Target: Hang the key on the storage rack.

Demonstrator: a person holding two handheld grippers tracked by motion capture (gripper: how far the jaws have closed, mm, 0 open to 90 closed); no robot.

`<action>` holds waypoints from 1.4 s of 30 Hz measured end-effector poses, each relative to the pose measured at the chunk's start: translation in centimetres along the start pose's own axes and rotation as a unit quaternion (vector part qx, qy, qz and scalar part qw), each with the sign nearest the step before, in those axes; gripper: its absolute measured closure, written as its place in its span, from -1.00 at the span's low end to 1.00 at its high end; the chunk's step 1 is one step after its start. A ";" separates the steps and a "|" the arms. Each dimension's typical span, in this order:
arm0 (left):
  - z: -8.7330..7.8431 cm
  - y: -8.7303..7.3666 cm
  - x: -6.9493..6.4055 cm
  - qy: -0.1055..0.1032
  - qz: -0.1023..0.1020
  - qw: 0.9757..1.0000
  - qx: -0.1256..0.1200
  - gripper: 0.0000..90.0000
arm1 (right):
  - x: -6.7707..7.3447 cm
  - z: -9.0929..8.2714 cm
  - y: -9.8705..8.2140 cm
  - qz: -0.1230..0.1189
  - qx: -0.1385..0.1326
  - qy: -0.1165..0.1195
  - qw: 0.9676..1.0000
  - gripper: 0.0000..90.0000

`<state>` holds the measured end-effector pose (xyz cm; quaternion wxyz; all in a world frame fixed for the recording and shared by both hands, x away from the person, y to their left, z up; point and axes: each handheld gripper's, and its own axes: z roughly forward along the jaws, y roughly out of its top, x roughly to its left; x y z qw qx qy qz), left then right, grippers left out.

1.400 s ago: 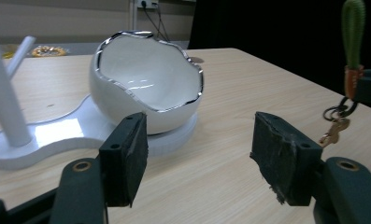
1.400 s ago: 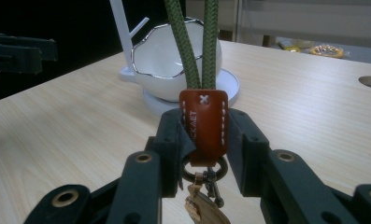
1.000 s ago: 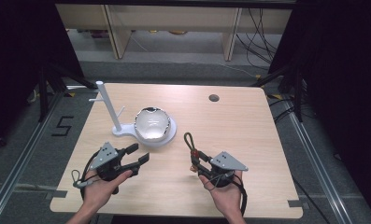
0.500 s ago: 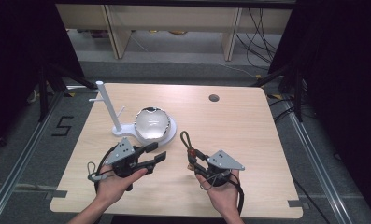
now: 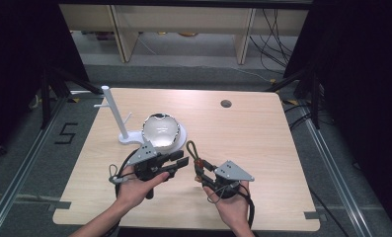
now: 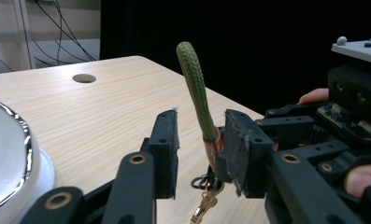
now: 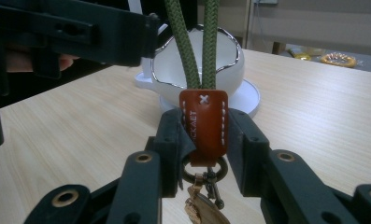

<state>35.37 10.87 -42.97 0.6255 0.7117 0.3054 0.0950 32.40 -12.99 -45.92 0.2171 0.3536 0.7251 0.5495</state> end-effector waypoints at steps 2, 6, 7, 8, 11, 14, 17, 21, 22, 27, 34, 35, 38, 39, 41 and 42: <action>0.2 0.0 0.0 -0.001 -0.002 1.000 0.000 0.46 | 0.0 0.0 0.0 0.000 0.000 0.000 1.000 0.51; 0.6 0.2 0.0 -0.004 -0.022 1.000 -0.005 0.55 | 0.0 0.0 0.0 -0.013 -0.001 0.000 1.000 0.51; 0.6 0.2 0.0 -0.004 -0.022 1.000 -0.005 0.57 | 0.0 0.0 0.0 -0.013 -0.001 0.000 1.000 0.51; 0.8 0.2 0.1 -0.009 -0.020 1.000 -0.006 0.59 | 0.1 0.1 0.0 -0.006 0.001 0.007 1.000 0.51; 0.9 0.3 0.1 -0.011 -0.023 1.000 -0.008 0.61 | 0.2 0.0 0.0 -0.009 0.008 0.002 1.000 0.52; 1.0 0.2 -0.1 -0.007 -0.030 0.999 -0.011 0.71 | 0.4 0.1 -0.1 -0.005 0.001 0.006 1.000 0.52; 1.0 0.3 0.0 -0.008 -0.022 1.000 -0.015 0.78 | 0.4 0.1 -0.1 -0.006 0.002 0.005 1.000 0.52; 0.9 0.5 -0.2 -0.008 -0.018 1.000 -0.016 0.84 | 0.5 0.1 0.0 -0.008 0.000 0.006 1.000 0.51; 0.9 0.5 -0.3 -0.011 -0.013 1.000 -0.020 0.84 | 0.5 0.0 0.1 -0.008 0.002 0.007 1.000 0.51; 0.7 0.9 -0.7 0.001 0.003 1.000 -0.014 0.85 | 0.7 0.0 0.3 -0.023 0.004 0.002 1.000 0.50; 0.3 1.2 -0.7 0.017 0.028 0.999 -0.015 0.86 | 1.0 0.1 0.3 -0.017 0.022 0.009 1.000 0.29; 0.3 1.2 -0.7 0.017 0.028 0.999 -0.015 0.86 | 1.0 0.1 0.3 -0.017 0.022 0.009 1.000 0.29; -0.2 1.3 -0.5 0.027 0.037 0.999 -0.012 0.86 | 0.9 0.2 0.2 -0.022 0.024 0.016 0.999 0.22; -0.2 1.3 -0.5 0.027 0.037 0.999 -0.012 0.86 | 0.9 0.2 0.2 -0.022 0.024 0.016 0.999 0.22; -0.6 1.4 -0.3 0.034 0.039 0.999 -0.011 0.86 | 0.9 0.0 0.1 -0.019 0.030 0.013 0.999 0.20; -0.6 1.4 -0.3 0.034 0.039 0.999 -0.011 0.86 | 0.9 0.0 0.1 -0.019 0.030 0.013 0.999 0.20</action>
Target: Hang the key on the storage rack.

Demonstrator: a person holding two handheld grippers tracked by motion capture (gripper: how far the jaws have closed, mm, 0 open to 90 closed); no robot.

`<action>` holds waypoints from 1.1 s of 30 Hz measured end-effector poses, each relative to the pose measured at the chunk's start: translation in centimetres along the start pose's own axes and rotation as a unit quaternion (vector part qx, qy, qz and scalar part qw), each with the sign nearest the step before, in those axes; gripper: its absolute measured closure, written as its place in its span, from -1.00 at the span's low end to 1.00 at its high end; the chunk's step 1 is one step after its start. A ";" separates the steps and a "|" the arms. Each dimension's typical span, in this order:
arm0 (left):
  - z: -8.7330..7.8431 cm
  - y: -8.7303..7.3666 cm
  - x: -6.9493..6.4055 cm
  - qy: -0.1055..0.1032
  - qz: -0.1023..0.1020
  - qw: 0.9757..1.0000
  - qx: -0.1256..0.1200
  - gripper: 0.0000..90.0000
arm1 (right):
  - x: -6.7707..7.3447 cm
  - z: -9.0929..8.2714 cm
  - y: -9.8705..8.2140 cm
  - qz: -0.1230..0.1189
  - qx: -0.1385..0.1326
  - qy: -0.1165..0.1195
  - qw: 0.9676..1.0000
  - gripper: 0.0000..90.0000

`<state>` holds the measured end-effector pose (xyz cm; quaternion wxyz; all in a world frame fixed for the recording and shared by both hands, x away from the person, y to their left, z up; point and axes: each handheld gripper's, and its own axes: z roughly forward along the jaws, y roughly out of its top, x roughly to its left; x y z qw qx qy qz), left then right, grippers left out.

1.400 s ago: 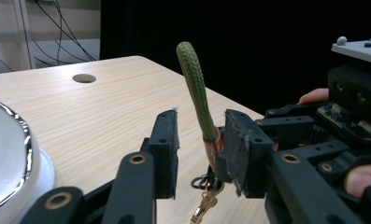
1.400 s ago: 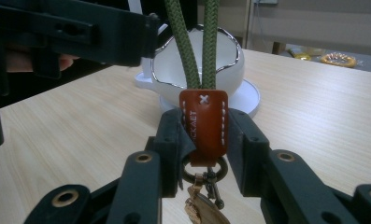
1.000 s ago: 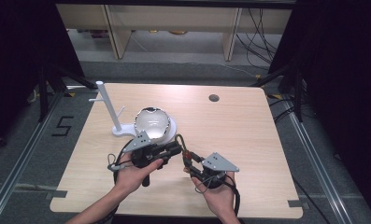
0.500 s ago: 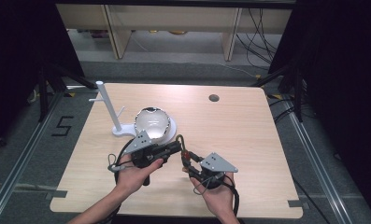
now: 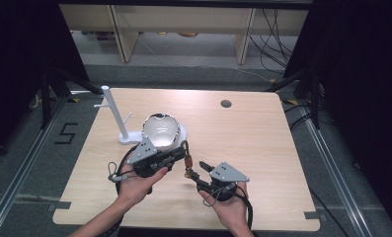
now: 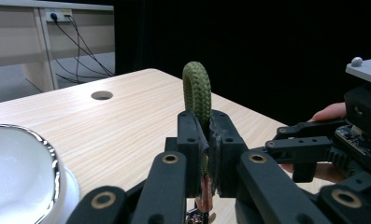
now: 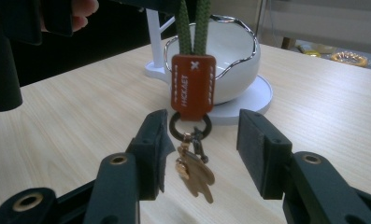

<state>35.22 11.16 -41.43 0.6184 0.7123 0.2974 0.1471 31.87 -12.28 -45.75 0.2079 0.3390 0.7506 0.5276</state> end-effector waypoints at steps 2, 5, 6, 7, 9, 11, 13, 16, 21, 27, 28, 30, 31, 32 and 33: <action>-0.3 0.1 0.1 0.005 0.002 1.000 -0.002 0.86 | 0.0 0.0 -0.1 0.005 -0.006 0.003 1.000 0.20; -0.7 0.2 0.4 0.011 0.003 1.000 -0.006 0.86 | -0.1 -0.2 -0.1 0.000 -0.002 -0.002 1.000 0.20; -1.1 0.3 0.5 0.016 0.007 1.000 -0.006 0.86 | -0.2 -0.3 -0.1 0.000 -0.003 -0.002 1.000 0.20; -1.1 0.3 0.5 0.016 0.007 1.000 -0.006 0.86 | -0.2 -0.3 -0.1 0.000 -0.003 -0.002 1.000 0.20; -1.7 0.4 0.8 0.025 0.005 1.000 -0.006 0.86 | -0.3 -0.4 -0.2 0.002 -0.007 0.000 1.000 0.20; -1.9 0.4 0.9 0.028 0.005 1.000 -0.006 0.86 | -0.5 -0.6 -0.2 -0.005 -0.004 -0.006 1.000 0.20; -2.3 0.4 1.2 0.032 0.003 0.999 -0.006 0.86 | -0.6 -0.7 -0.3 0.000 -0.003 -0.010 1.000 0.19; -3.3 0.4 1.6 0.042 0.000 0.999 -0.008 0.86 | -0.9 -1.0 -0.5 0.004 0.001 -0.011 1.000 0.19; -4.2 0.5 2.1 0.054 -0.004 0.999 -0.009 0.86 | -1.1 -1.2 -0.8 0.008 0.003 -0.015 1.000 0.19; -5.4 0.6 2.7 0.071 -0.006 0.997 -0.009 0.86 | -1.4 -1.2 -1.2 0.011 0.002 -0.015 1.000 0.18; -5.4 0.6 2.7 0.071 -0.006 0.997 -0.009 0.86 | -1.4 -1.2 -1.2 0.011 0.002 -0.015 1.000 0.18; -5.7 0.6 2.9 0.073 -0.006 0.997 -0.011 0.86 | -1.4 -1.4 -1.3 0.017 0.007 -0.019 1.000 0.18; -5.8 0.5 3.0 0.074 -0.008 0.997 -0.014 0.86 | -1.5 -1.4 -1.3 0.015 0.008 -0.024 1.000 0.18; -6.2 0.5 3.2 0.079 -0.009 0.997 -0.012 0.86 | -1.6 -1.4 -1.5 0.018 0.003 -0.018 1.000 0.18; -6.2 0.5 3.2 0.079 -0.009 0.997 -0.012 0.86 | -1.6 -1.4 -1.5 0.018 0.003 -0.018 1.000 0.18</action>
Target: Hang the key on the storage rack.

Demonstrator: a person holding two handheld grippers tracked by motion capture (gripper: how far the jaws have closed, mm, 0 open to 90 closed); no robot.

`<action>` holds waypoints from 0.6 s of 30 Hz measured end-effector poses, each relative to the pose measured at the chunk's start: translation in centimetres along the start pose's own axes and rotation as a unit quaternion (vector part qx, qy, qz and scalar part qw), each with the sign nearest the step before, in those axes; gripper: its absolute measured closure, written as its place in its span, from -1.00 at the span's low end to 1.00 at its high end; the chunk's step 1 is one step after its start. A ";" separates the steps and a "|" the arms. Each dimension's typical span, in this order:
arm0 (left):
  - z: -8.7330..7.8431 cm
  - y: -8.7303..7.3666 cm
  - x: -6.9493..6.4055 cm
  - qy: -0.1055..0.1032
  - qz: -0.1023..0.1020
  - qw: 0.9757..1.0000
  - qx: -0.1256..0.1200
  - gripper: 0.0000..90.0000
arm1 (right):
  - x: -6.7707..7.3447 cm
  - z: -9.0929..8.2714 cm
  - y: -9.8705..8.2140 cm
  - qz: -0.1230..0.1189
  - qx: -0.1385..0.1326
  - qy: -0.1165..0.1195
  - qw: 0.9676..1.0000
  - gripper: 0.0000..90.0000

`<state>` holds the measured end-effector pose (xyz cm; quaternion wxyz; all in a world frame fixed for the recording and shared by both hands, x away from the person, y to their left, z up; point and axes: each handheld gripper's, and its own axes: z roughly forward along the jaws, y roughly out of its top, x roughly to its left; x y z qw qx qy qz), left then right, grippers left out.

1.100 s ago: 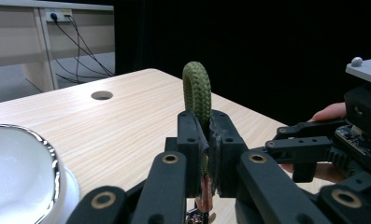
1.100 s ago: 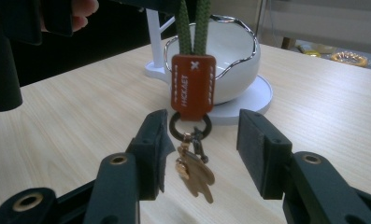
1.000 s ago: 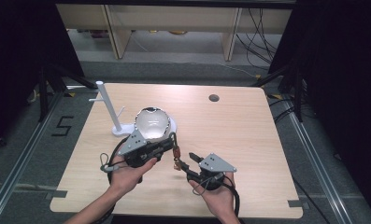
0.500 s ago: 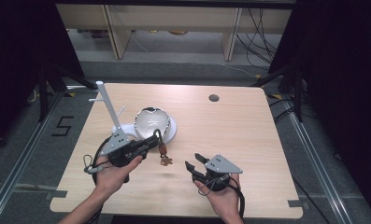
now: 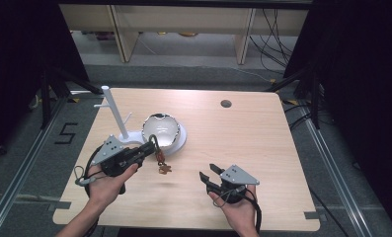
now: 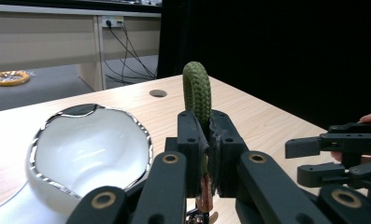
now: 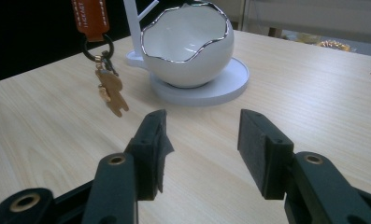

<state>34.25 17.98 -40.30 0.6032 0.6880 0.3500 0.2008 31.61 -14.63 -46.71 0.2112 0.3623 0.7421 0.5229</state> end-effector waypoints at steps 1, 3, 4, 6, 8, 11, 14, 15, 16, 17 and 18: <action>-0.3 -0.1 0.2 0.003 -0.002 1.000 -0.001 0.86 | -0.1 -0.2 0.0 -0.002 0.007 -0.007 1.000 0.18; -0.7 -0.1 0.6 0.009 -0.005 1.000 -0.001 0.86 | -0.3 -0.3 -0.1 -0.008 0.000 -0.006 1.000 0.18; -0.9 -0.1 0.7 0.010 -0.005 1.000 -0.002 0.86 | -0.4 -0.3 -0.2 -0.010 0.002 -0.009 1.000 0.18; -1.1 -0.1 0.8 0.013 -0.006 1.000 -0.001 0.86 | -0.4 -0.4 -0.2 0.000 -0.002 -0.013 1.000 0.18; -1.5 -0.2 1.1 0.017 -0.007 1.000 -0.002 0.86 | -0.4 -0.6 -0.3 0.010 0.005 -0.011 1.000 0.18; -2.3 -0.2 1.7 0.027 -0.009 1.000 -0.002 0.86 | -0.6 -0.9 -0.3 0.013 0.003 -0.020 1.000 0.18; -2.6 -0.2 1.9 0.031 -0.009 0.999 -0.003 0.86 | -0.7 -0.9 -0.4 0.012 0.000 -0.017 1.000 0.18; -2.9 -0.2 2.1 0.034 -0.011 0.999 -0.004 0.86 | -0.9 -0.8 -0.5 0.005 -0.003 -0.014 1.000 0.17; -2.9 -0.2 2.1 0.034 -0.011 0.999 -0.004 0.86 | -0.9 -0.8 -0.5 0.005 -0.003 -0.014 1.000 0.17; -3.1 -0.2 2.3 0.038 -0.012 0.999 -0.005 0.86 | -0.8 -0.9 -0.6 0.020 -0.002 -0.013 1.000 0.17; -3.1 -0.2 2.3 0.038 -0.012 0.999 -0.005 0.86 | -0.8 -0.9 -0.6 0.020 -0.002 -0.013 1.000 0.17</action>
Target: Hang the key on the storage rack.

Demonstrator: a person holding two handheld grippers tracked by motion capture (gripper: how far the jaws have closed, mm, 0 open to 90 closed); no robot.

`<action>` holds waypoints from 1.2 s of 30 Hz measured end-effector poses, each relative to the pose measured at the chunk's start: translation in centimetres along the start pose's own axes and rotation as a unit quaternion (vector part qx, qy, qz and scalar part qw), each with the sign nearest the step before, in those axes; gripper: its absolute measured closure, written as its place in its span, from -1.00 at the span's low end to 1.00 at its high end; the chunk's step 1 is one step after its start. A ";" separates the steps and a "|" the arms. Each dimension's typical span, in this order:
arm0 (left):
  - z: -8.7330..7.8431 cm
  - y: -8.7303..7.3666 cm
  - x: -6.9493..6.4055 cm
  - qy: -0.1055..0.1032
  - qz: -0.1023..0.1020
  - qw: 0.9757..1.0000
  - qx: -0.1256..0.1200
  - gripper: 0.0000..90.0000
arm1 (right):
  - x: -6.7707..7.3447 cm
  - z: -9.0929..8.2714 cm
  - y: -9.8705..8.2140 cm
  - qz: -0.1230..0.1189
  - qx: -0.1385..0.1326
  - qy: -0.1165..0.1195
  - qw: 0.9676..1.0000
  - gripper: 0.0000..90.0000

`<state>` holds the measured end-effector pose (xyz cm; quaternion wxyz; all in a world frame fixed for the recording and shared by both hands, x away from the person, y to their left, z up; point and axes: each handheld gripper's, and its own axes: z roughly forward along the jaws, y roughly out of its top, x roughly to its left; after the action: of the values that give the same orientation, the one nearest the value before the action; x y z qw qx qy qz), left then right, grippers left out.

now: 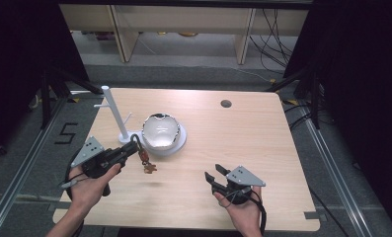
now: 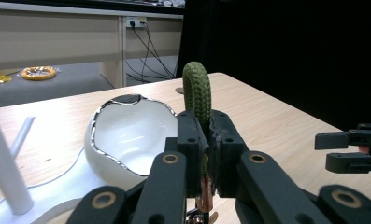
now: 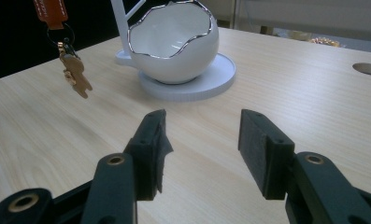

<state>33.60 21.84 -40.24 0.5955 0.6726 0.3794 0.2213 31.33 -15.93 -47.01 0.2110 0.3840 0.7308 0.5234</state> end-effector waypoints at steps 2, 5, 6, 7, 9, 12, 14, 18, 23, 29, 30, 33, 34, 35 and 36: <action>-0.3 0.0 0.3 0.005 -0.001 1.000 0.000 0.86 | -0.2 0.0 -0.1 -0.006 0.002 -0.002 1.000 0.16; -0.8 0.0 0.8 0.014 -0.002 1.000 0.002 0.86 | -0.3 -0.1 -0.3 -0.003 0.000 -0.005 1.000 0.16; -0.8 0.0 0.8 0.014 -0.002 1.000 0.002 0.86 | -0.3 -0.1 -0.3 -0.003 0.000 -0.005 1.000 0.16; -0.9 0.0 0.9 0.015 -0.003 1.000 -0.001 0.86 | -0.4 -0.2 -0.3 -0.008 0.003 -0.009 1.000 0.16; -1.3 0.1 1.2 0.022 -0.004 1.000 -0.002 0.86 | -0.5 -0.1 -0.4 -0.006 -0.001 0.000 1.000 0.16; -1.6 0.2 1.5 0.028 -0.004 1.000 -0.003 0.86 | -0.6 -0.4 -0.5 -0.008 0.004 -0.011 1.000 0.16; -1.9 0.2 1.9 0.034 -0.006 0.999 -0.005 0.86 | -0.6 -0.3 -0.5 -0.005 0.003 -0.012 1.000 0.16; -2.3 0.1 2.4 0.040 -0.007 0.999 -0.012 0.86 | -0.8 -0.5 -0.4 -0.014 0.002 -0.008 1.000 0.16; -3.0 0.3 3.5 0.062 -0.006 0.998 -0.009 0.86 | -1.0 -0.7 -0.7 0.007 -0.002 -0.015 1.000 0.16; -3.4 0.4 4.6 0.082 -0.006 0.997 -0.009 0.86 | -1.5 -0.8 -0.8 -0.008 -0.011 -0.022 1.000 0.16; -3.4 0.4 4.9 0.088 -0.006 0.996 -0.012 0.86 | -1.4 -1.1 -0.7 0.004 0.002 -0.022 1.000 0.16; -3.6 0.5 5.5 0.098 -0.008 0.995 -0.015 0.86 | -1.5 -1.2 -0.7 0.010 -0.003 -0.024 1.000 0.16; -3.6 0.5 5.5 0.098 -0.008 0.995 -0.015 0.86 | -1.6 -1.2 -0.7 0.009 -0.006 -0.024 1.000 0.16; -3.6 0.6 5.7 0.105 -0.006 0.994 -0.015 0.86 | -1.6 -1.2 -0.7 0.010 -0.009 -0.024 1.000 0.16; -3.7 0.6 5.9 0.109 -0.005 0.994 -0.016 0.86 | -1.6 -1.2 -0.7 0.010 -0.009 -0.024 1.000 0.16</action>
<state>34.64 28.74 -39.87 0.5625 0.6327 0.4419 0.2968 31.22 -17.99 -47.38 0.2268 0.4022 0.7165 0.5229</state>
